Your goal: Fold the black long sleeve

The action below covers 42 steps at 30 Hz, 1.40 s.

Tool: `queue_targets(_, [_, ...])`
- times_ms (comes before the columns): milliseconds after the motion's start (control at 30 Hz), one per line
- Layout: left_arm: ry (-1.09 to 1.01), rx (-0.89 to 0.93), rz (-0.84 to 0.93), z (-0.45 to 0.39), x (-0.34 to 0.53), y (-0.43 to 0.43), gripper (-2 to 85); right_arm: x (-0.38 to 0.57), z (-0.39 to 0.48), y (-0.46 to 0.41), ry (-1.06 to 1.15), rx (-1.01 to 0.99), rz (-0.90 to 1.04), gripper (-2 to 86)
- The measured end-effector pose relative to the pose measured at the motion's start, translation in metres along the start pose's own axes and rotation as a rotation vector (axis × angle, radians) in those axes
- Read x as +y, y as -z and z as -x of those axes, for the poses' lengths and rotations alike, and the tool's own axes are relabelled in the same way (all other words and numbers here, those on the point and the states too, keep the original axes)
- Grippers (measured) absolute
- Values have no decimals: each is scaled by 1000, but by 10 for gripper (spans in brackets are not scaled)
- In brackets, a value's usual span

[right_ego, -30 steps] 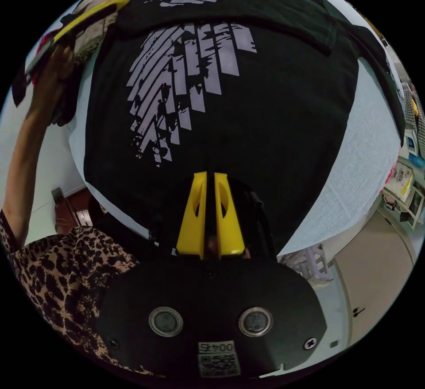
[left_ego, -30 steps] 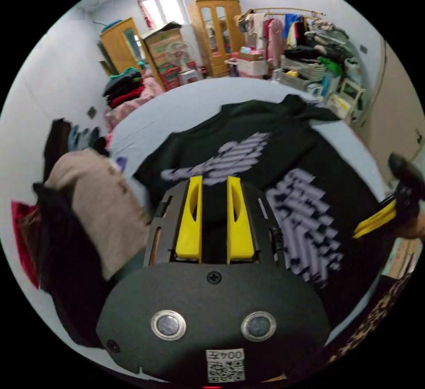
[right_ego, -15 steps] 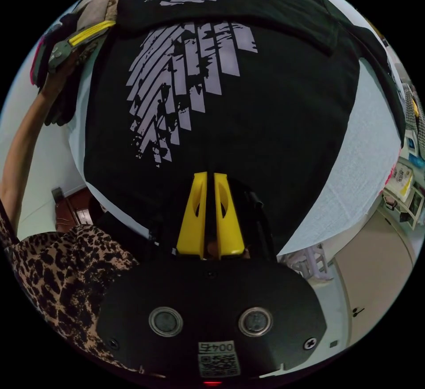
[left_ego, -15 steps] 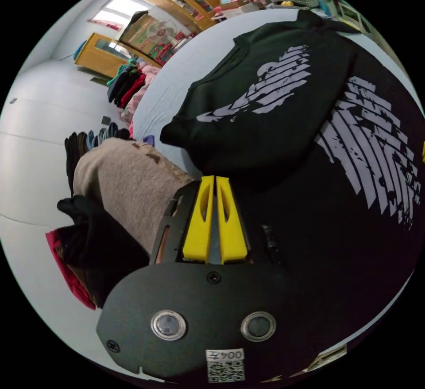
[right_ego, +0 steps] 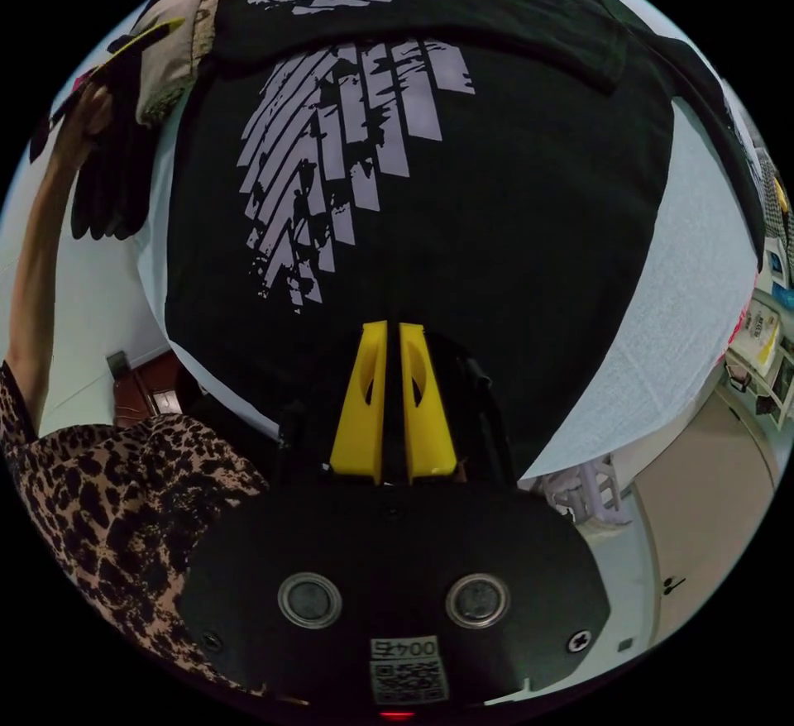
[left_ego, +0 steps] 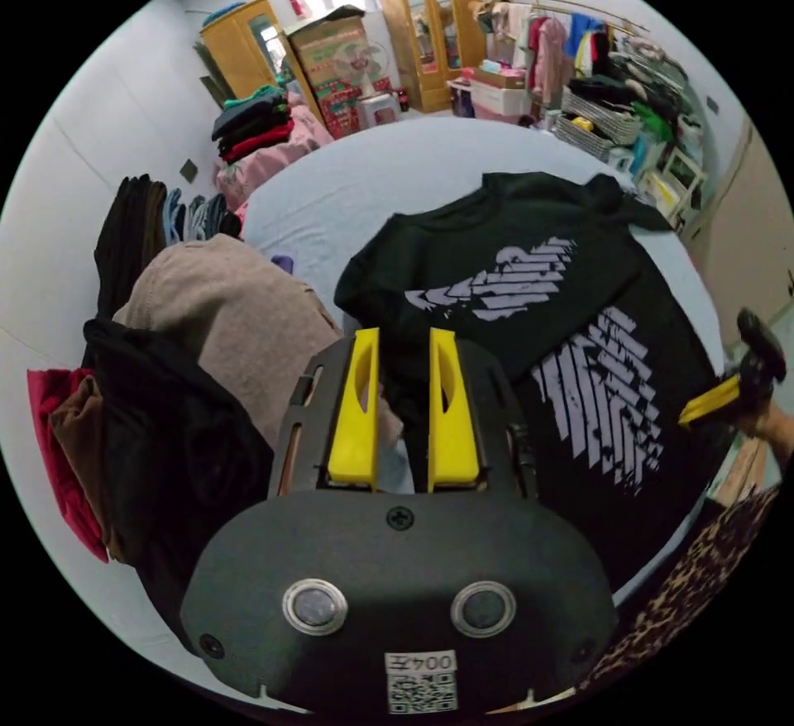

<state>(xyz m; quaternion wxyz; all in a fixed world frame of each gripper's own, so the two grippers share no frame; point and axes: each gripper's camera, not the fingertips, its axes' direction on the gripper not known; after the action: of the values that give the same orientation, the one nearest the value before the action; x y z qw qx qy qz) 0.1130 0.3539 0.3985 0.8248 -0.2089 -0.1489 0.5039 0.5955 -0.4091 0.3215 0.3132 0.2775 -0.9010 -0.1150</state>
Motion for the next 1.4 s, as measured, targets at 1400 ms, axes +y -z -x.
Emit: queue_targets(1400, [-265, 224, 97, -176, -133, -126, 114, 4, 15, 0, 25, 38, -33, 36])
